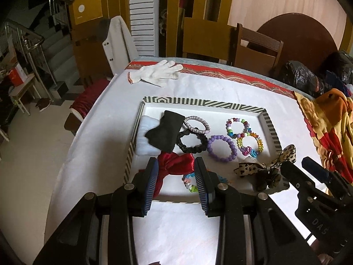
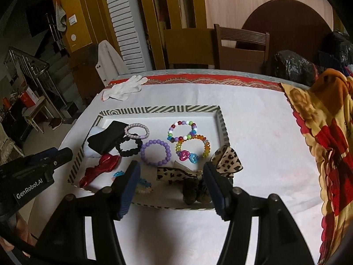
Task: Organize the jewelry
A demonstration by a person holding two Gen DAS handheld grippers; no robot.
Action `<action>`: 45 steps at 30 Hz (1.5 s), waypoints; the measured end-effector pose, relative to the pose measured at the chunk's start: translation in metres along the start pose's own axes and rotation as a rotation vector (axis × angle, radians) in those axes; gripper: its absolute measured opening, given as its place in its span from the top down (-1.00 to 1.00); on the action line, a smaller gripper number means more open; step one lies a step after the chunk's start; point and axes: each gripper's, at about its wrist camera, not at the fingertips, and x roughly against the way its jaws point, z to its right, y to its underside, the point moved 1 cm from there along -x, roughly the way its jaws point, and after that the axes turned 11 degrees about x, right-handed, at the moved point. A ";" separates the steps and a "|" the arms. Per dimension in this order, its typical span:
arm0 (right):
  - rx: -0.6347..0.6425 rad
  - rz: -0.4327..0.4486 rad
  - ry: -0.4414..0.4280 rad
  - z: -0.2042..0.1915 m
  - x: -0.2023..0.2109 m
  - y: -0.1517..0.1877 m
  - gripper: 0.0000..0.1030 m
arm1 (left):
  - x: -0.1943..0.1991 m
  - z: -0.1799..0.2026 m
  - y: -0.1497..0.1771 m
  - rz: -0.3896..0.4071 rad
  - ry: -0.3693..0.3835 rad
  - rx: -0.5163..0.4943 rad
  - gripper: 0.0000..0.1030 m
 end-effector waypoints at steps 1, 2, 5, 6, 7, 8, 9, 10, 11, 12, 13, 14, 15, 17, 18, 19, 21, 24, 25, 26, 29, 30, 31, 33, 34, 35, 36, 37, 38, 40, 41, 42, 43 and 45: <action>-0.001 -0.002 -0.001 0.000 0.000 0.000 -0.21 | 0.001 -0.001 0.000 0.002 -0.004 0.001 0.18; -0.002 -0.002 -0.001 -0.001 -0.001 0.000 -0.21 | 0.001 -0.001 -0.001 0.003 -0.007 0.001 0.18; -0.005 -0.010 -0.004 -0.003 -0.002 -0.001 -0.22 | 0.003 -0.003 -0.002 0.008 -0.014 0.000 0.18; -0.003 -0.010 -0.004 -0.003 -0.001 -0.002 -0.22 | 0.004 -0.003 -0.002 0.011 -0.014 0.000 0.18; -0.002 -0.008 -0.003 -0.004 -0.001 -0.002 -0.23 | 0.005 -0.003 -0.003 0.015 -0.013 0.000 0.18; 0.000 -0.007 -0.002 -0.005 0.000 -0.002 -0.23 | 0.007 -0.003 -0.004 0.019 -0.014 0.000 0.18; 0.001 -0.007 -0.002 -0.006 0.000 -0.003 -0.24 | 0.008 -0.003 -0.004 0.022 -0.015 0.000 0.18; 0.003 -0.008 -0.002 -0.007 0.000 -0.003 -0.25 | 0.009 -0.003 -0.005 0.025 -0.016 0.000 0.18; 0.006 -0.009 0.000 -0.008 0.001 -0.003 -0.26 | 0.009 -0.003 -0.005 0.025 -0.013 0.000 0.18; 0.008 -0.010 0.002 -0.008 0.002 -0.004 -0.26 | 0.009 -0.003 -0.005 0.024 -0.011 -0.001 0.18; 0.009 -0.008 0.004 -0.009 0.003 -0.004 -0.26 | 0.010 -0.003 -0.005 0.022 -0.011 -0.002 0.18; 0.009 -0.006 0.005 -0.009 0.004 -0.004 -0.26 | 0.010 -0.002 -0.006 0.022 -0.012 -0.003 0.18; 0.008 -0.005 0.005 -0.009 0.005 -0.004 -0.26 | 0.011 -0.002 -0.005 0.023 -0.013 -0.006 0.18; 0.009 -0.002 0.008 -0.009 0.007 -0.004 -0.27 | 0.011 -0.001 -0.005 0.023 -0.014 -0.010 0.18; 0.009 -0.001 0.010 -0.009 0.009 -0.004 -0.27 | 0.011 -0.001 -0.005 0.022 -0.012 -0.011 0.18; 0.009 0.000 0.011 -0.009 0.009 -0.004 -0.27 | 0.012 0.000 -0.005 0.023 -0.011 -0.012 0.18; 0.010 0.001 0.012 -0.009 0.011 -0.004 -0.27 | 0.014 0.000 -0.005 0.025 -0.010 -0.012 0.18; 0.011 -0.001 0.016 -0.009 0.013 -0.004 -0.29 | 0.016 0.001 -0.005 0.032 -0.010 -0.015 0.18; 0.011 -0.002 0.016 -0.009 0.014 -0.004 -0.30 | 0.017 0.001 -0.005 0.035 -0.012 -0.018 0.18; 0.012 -0.002 0.017 -0.009 0.014 -0.004 -0.30 | 0.018 0.001 -0.005 0.038 -0.012 -0.020 0.18; 0.011 -0.001 0.015 -0.009 0.014 -0.004 -0.30 | 0.021 0.002 -0.004 0.048 -0.015 -0.027 0.18; 0.010 -0.001 0.014 -0.009 0.015 -0.004 -0.30 | 0.022 0.003 -0.004 0.048 -0.014 -0.028 0.18; 0.010 -0.001 0.013 -0.009 0.016 -0.004 -0.30 | 0.022 0.003 -0.004 0.049 -0.014 -0.028 0.18; 0.010 0.000 0.013 -0.009 0.016 -0.003 -0.30 | 0.024 0.003 -0.004 0.051 -0.015 -0.030 0.18; 0.011 -0.001 0.014 -0.009 0.016 -0.003 -0.30 | 0.023 0.002 -0.004 0.051 -0.017 -0.030 0.18; 0.010 -0.001 0.014 -0.009 0.016 -0.003 -0.31 | 0.024 0.002 -0.004 0.051 -0.019 -0.029 0.18; 0.010 0.000 0.013 -0.009 0.016 -0.003 -0.31 | 0.023 0.002 -0.004 0.050 -0.021 -0.026 0.18; 0.010 -0.001 0.013 -0.009 0.016 -0.003 -0.31 | 0.023 0.001 -0.004 0.048 -0.021 -0.023 0.18; 0.011 -0.001 0.013 -0.010 0.016 -0.003 -0.31 | 0.023 0.001 -0.004 0.046 -0.020 -0.021 0.18; 0.012 0.000 0.014 -0.010 0.017 -0.003 -0.31 | 0.023 0.000 -0.004 0.048 -0.021 -0.022 0.18; 0.011 0.000 0.013 -0.010 0.017 -0.003 -0.31 | 0.023 0.000 -0.004 0.049 -0.022 -0.025 0.18; 0.011 -0.001 0.012 -0.010 0.017 -0.003 -0.31 | 0.023 0.000 -0.005 0.049 -0.021 -0.025 0.18; 0.010 -0.003 0.012 -0.010 0.017 -0.002 -0.31 | 0.023 -0.001 -0.005 0.050 -0.019 -0.026 0.18; 0.009 -0.004 0.011 -0.011 0.018 -0.002 -0.31 | 0.023 -0.001 -0.005 0.051 -0.019 -0.027 0.18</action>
